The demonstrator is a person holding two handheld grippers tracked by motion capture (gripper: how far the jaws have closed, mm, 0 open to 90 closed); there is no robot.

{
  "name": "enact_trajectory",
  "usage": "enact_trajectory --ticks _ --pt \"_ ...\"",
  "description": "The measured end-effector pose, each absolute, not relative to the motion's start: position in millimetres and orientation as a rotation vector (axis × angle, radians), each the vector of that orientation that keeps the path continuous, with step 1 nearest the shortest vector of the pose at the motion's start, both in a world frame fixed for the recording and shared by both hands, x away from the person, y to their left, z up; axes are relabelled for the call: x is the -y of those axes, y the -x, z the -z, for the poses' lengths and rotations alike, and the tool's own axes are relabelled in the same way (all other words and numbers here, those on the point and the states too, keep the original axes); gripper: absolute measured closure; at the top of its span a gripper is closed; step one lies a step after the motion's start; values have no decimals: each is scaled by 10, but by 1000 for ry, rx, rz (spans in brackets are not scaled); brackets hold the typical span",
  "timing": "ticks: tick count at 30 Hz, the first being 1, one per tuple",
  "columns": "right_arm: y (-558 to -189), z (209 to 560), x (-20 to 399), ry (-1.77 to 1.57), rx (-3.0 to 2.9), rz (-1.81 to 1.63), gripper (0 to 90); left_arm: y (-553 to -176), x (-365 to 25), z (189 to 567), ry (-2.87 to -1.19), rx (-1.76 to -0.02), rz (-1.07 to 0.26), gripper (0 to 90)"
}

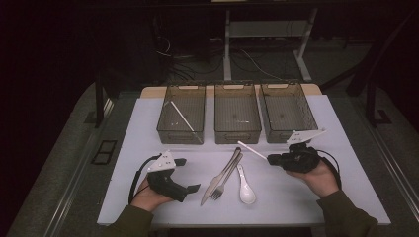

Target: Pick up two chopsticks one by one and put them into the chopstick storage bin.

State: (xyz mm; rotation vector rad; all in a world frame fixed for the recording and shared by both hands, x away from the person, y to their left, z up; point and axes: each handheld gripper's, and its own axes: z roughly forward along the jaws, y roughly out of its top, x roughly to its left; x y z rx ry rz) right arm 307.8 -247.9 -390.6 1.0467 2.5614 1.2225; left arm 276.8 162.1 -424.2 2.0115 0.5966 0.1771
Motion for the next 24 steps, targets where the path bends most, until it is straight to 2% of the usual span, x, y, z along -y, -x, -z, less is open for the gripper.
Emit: enact_trajectory --ticks 10,24 --pt "-3252 3718 2264 -1035 -2515 -1262 842 -2768 -1629 4238 -2009 -598 -186 0" --pt "-3729 3501 1557 -1030 -2481 -1229 842 -2767 -1629 4237 -1993 -606 -183 0"
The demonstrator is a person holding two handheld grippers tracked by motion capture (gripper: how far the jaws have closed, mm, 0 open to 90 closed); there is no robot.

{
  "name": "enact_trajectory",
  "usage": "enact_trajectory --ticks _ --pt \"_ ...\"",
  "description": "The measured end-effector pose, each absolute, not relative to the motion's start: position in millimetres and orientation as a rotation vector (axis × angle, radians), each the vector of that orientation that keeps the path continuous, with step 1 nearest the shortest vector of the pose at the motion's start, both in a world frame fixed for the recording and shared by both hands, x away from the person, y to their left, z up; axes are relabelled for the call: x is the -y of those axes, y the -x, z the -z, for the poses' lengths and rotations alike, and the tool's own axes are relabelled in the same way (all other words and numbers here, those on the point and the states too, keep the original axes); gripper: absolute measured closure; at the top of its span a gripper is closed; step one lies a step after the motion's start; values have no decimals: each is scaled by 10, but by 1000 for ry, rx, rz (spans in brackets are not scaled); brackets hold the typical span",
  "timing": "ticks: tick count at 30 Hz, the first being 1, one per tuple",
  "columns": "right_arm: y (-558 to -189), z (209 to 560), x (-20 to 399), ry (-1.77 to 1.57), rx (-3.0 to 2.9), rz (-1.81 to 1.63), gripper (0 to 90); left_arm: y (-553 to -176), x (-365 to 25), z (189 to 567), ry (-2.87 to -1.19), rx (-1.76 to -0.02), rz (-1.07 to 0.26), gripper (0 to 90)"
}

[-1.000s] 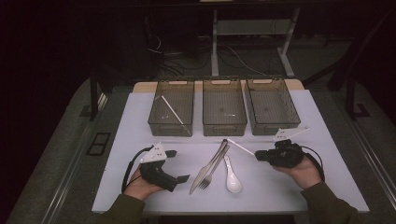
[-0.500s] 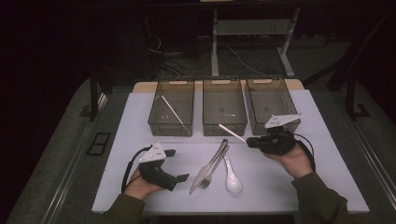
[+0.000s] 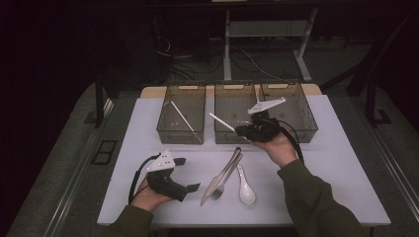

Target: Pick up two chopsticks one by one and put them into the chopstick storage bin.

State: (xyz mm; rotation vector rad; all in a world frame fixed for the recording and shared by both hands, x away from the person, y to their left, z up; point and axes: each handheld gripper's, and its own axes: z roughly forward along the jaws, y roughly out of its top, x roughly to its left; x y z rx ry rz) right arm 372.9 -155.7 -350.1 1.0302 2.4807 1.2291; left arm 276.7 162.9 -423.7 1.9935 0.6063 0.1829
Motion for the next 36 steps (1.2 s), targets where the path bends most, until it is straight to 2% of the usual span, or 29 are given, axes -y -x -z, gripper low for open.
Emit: enact_trajectory --ticks 12,36 --pt "-4165 3369 982 -1063 -2463 -1185 842 -2764 -1616 4231 -1986 -599 -177 0" --pt "-4872 3486 7 -1149 -2476 -1067 841 -2768 -1623 4223 -1970 -587 -161 0"
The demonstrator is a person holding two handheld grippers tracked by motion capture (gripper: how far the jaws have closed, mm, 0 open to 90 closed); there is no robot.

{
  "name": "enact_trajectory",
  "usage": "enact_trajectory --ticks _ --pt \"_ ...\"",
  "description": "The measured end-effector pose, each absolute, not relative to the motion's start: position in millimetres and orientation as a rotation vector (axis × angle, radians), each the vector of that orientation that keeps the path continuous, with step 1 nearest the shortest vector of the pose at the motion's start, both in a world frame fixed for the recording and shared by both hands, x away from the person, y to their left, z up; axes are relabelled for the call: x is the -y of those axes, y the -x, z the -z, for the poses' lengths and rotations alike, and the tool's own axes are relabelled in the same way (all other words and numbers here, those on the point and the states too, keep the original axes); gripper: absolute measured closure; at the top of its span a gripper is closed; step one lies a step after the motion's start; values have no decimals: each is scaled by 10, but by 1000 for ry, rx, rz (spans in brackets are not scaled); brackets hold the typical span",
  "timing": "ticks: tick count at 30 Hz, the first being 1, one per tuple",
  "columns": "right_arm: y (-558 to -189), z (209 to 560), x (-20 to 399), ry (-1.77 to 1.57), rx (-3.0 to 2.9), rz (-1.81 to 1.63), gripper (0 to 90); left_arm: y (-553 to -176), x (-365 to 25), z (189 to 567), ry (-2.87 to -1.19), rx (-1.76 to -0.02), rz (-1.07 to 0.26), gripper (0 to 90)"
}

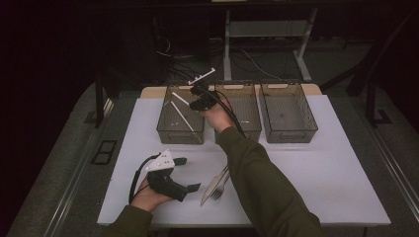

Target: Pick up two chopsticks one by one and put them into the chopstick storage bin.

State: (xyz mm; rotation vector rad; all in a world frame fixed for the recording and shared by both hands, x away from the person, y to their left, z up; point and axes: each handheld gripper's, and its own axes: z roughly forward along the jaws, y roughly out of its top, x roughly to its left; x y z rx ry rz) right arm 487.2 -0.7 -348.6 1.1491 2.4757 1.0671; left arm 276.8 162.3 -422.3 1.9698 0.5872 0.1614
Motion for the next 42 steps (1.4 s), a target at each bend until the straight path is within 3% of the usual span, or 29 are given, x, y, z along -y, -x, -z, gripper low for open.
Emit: enact_trajectory --ticks 22,42 --pt "-5265 3683 -436 -1245 -2458 -957 829 -2772 -1604 4224 -1970 -579 -155 0" --pt "-5073 3462 -105 -1134 -2513 -1164 486 -2771 -1613 4224 -1974 -577 -160 0"
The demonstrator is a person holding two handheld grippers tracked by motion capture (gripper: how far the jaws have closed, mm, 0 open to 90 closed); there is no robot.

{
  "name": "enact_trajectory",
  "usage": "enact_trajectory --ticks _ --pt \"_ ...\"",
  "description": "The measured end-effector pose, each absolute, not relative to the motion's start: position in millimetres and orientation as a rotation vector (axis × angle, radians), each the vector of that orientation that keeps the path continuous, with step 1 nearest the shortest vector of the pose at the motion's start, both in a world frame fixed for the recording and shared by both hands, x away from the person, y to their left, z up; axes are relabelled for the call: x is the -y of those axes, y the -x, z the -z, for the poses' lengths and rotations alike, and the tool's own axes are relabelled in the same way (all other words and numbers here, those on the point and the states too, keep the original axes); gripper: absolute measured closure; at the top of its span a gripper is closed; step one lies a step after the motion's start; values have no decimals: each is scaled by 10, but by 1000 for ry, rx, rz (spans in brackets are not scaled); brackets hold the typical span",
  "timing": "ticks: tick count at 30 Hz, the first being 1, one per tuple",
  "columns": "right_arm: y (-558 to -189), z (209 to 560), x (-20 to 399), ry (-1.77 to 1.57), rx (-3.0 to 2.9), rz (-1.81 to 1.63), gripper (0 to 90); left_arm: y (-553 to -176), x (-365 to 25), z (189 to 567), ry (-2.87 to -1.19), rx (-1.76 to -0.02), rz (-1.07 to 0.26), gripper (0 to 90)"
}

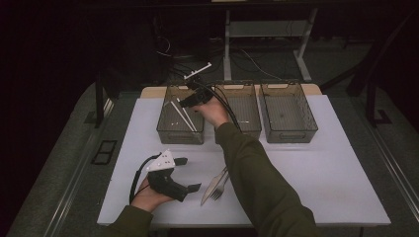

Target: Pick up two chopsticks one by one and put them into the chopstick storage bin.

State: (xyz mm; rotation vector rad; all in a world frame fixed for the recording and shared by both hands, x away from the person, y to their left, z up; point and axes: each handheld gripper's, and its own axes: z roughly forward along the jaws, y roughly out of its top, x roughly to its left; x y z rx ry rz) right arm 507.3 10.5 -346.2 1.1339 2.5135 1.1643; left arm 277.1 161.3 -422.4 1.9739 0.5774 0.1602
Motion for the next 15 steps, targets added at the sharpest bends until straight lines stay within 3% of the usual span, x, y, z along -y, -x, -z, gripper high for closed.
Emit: enact_trajectory --ticks 15 --pt "-4591 3433 546 -968 -2607 -1263 381 -2774 -1615 4231 -1987 -578 -163 0"
